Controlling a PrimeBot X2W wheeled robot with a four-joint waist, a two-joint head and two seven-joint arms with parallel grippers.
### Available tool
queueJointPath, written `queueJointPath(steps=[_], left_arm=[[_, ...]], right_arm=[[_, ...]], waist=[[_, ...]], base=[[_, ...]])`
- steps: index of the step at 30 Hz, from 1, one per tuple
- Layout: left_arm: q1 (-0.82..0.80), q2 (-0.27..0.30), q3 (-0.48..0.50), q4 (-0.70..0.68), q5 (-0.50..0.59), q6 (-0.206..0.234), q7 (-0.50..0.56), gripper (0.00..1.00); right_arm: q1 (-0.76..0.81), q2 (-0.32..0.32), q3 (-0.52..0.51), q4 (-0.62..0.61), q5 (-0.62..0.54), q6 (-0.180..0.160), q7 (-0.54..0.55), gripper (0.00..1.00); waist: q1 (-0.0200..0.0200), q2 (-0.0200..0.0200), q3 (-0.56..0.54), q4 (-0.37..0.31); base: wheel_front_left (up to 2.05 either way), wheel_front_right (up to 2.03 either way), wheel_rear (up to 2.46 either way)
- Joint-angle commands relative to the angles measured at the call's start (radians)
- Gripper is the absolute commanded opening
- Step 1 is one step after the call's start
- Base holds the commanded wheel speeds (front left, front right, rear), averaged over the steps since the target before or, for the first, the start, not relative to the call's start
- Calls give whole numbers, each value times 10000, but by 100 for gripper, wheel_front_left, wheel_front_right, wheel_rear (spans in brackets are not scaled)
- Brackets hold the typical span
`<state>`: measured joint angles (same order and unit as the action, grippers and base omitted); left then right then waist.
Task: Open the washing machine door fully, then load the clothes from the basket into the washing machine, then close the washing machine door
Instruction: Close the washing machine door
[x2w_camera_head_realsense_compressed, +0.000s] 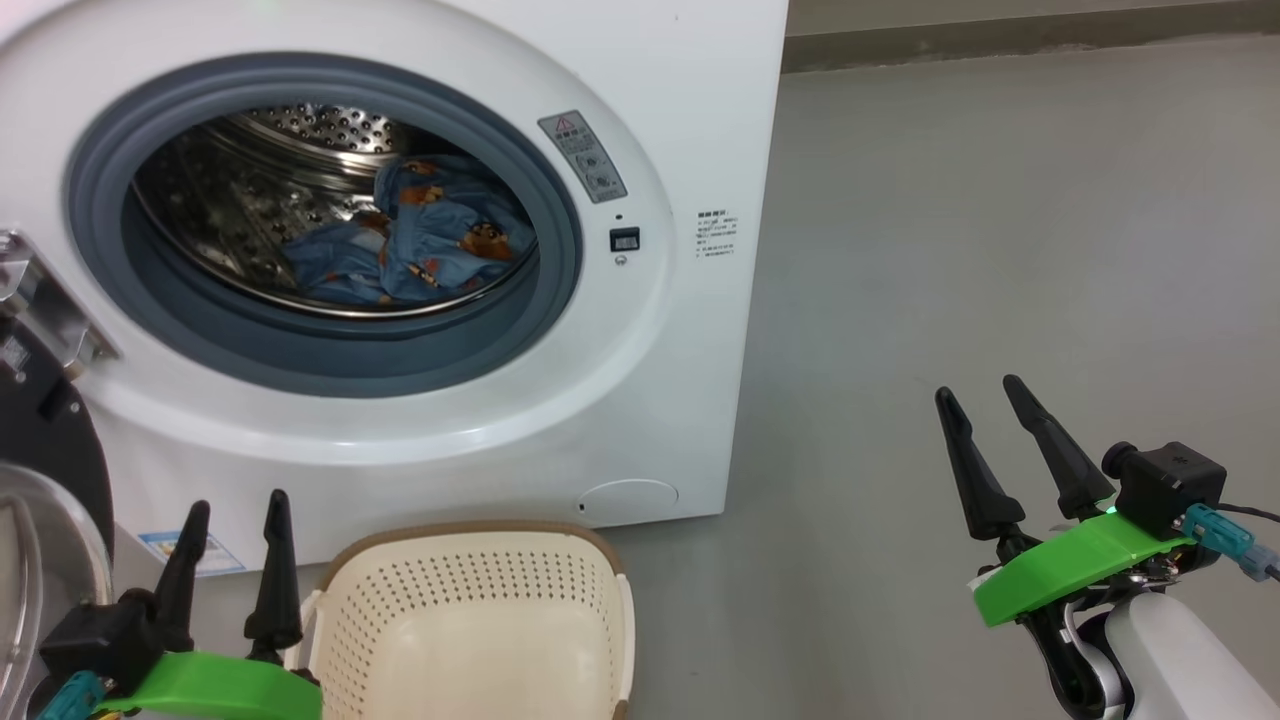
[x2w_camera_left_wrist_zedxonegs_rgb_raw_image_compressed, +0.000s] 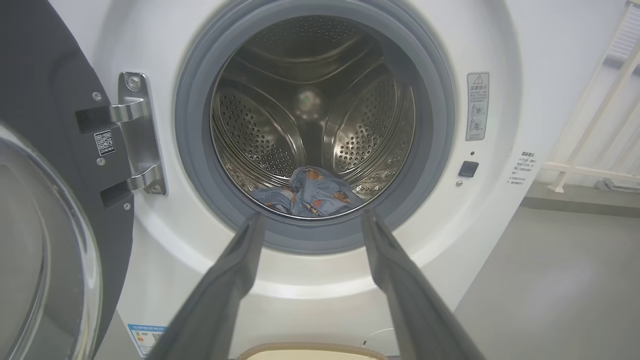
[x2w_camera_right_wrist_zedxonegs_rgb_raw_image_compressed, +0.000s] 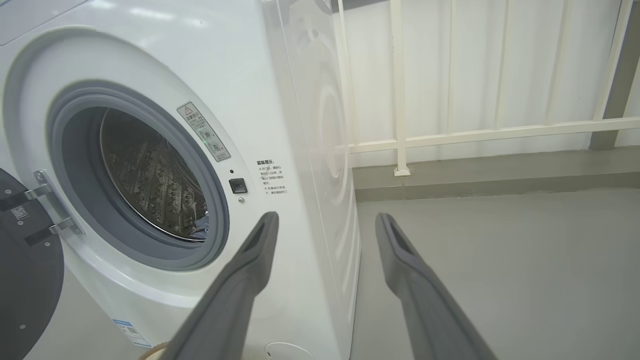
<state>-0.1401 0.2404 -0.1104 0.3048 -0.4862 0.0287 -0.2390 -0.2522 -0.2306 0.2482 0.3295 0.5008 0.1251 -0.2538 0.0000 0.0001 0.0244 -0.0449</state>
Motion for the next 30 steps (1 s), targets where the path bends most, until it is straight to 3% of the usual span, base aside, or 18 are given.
queueJointPath(steps=[1,13,30], left_arm=[[-346,327,320,-221,-56,51,-103,100],[-344,352,252,-155,-77,38,-134,100],[-335,397,201,-171,-89,72,-166,100]], right_arm=[[-26,-115,77,-215,23,56,-80,100],[-24,-124,96,-185,38,56,-80,100],[-24,-116,115,-145,42,56,-80,100]], waist=[[0,-1,-1,9],[0,-1,-36,47],[0,-1,-40,25]], base=[[-158,158,0],[-134,134,0],[-7,7,0]])
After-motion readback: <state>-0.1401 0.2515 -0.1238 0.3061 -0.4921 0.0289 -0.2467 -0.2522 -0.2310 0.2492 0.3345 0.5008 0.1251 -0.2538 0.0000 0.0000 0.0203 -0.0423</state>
